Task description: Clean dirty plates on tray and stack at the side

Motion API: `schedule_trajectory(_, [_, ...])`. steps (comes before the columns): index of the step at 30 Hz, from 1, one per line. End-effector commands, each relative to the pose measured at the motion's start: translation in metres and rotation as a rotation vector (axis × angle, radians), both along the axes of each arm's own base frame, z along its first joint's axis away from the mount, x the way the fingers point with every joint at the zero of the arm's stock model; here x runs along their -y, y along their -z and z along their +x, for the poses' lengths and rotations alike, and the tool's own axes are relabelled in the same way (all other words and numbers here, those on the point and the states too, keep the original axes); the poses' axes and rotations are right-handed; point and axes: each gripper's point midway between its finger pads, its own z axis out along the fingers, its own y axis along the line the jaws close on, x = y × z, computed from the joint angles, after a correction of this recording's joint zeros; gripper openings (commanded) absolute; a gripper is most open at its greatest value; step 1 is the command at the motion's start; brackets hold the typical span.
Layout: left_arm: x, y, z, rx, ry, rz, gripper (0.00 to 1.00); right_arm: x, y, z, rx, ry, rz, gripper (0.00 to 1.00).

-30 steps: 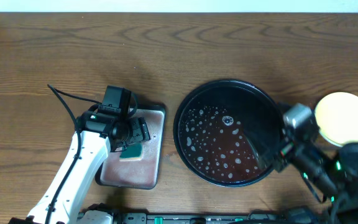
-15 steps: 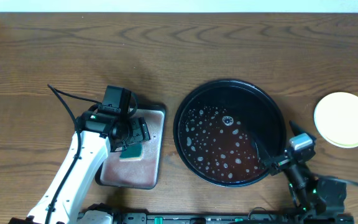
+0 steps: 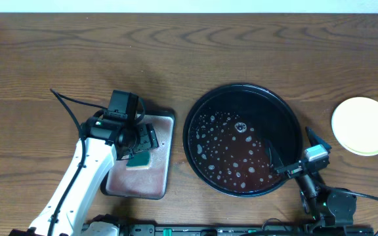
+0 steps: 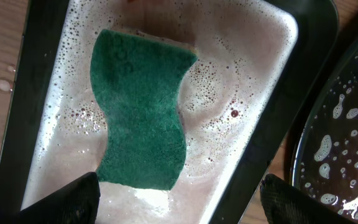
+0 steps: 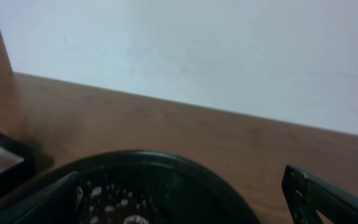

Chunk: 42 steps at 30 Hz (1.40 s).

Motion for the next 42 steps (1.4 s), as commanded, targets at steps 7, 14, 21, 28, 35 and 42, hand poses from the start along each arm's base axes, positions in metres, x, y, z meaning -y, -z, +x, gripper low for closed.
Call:
schedule_trajectory(7, [0.0, -0.008, 0.006, 0.023, 0.001, -0.002, 0.83, 0.004, 0.015, 0.001, -0.067, 0.02, 0.01, 0.99])
schedule_trajectory(14, [0.0, -0.008, 0.006, 0.023, 0.001, -0.002, 0.83, 0.004, 0.015, 0.001, -0.067, 0.02, 0.01, 0.99])
schedule_trajectory(21, [-0.021, -0.012, -0.014, 0.141, -0.025, 0.071, 0.97, 0.004, 0.015, 0.001, -0.067, 0.02, 0.01, 0.99])
schedule_trajectory(28, [-0.019, -0.054, 0.012, 0.626, -0.042, -0.018, 0.98, 0.004, 0.015, 0.001, -0.067, 0.02, 0.01, 0.99])
schedule_trajectory(35, [-0.037, -0.107, 0.004, 1.031, -0.014, 0.024, 0.98, 0.004, 0.015, 0.001, -0.067, 0.02, 0.01, 0.99])
schedule_trajectory(42, [-0.056, -0.126, -0.017, 1.224, -0.047, 0.093, 0.98, 0.004, 0.015, 0.001, -0.067, 0.02, 0.01, 0.99])
